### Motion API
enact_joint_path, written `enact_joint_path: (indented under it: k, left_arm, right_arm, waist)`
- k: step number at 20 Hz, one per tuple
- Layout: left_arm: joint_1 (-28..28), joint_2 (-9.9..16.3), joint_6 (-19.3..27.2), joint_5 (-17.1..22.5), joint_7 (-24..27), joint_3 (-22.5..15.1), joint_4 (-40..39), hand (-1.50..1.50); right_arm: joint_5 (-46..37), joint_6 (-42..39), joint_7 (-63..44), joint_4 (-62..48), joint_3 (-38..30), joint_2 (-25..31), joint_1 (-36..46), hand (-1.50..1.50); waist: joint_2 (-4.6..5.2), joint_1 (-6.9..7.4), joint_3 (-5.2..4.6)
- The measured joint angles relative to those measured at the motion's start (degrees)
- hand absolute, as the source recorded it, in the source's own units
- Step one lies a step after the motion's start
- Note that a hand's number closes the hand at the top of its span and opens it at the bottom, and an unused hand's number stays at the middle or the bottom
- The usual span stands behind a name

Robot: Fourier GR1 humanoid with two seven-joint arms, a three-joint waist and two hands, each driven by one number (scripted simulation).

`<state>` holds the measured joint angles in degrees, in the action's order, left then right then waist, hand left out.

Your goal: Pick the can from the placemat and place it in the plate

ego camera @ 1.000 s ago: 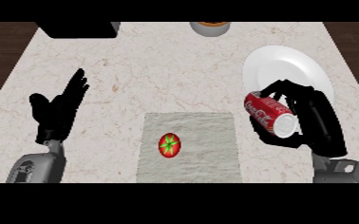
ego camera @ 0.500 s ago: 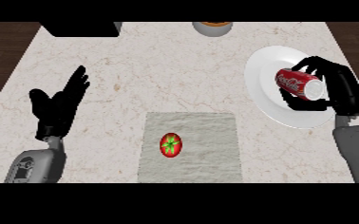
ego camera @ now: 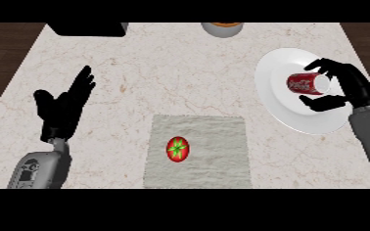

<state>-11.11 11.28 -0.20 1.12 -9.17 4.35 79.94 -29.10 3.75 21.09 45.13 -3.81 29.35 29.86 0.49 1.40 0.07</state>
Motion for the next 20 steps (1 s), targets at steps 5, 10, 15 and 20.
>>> enact_joint_path:
  k: [5,10,15,20]
  left_arm:
    - [1.02,-0.56,0.36,-0.87,0.38,-0.54,0.66,0.0]
    - [0.21,-0.19,0.14,-0.46,0.91,0.6,-1.17,0.0]
    - [1.94,0.05,-0.02,-0.47,0.61,0.68,0.33,0.0]
    - [1.96,0.4,-0.36,-0.14,0.4,1.24,0.43,0.0]
  right_arm:
    - [-0.28,-1.64,10.63,-12.55,-1.43,0.85,5.43,-1.5]
    - [3.88,-2.74,20.31,-13.08,-4.9,0.07,7.34,-1.5]
    - [11.59,-12.5,25.23,-10.05,-8.96,0.09,7.46,-1.5]
    - [18.41,-23.25,18.76,-10.41,-12.46,1.14,7.47,-1.5]
  waist:
    - [0.04,0.17,0.05]
    - [-0.15,-0.48,0.03]
    - [-0.59,-1.25,-0.04]
    - [-0.65,-1.65,-0.09]
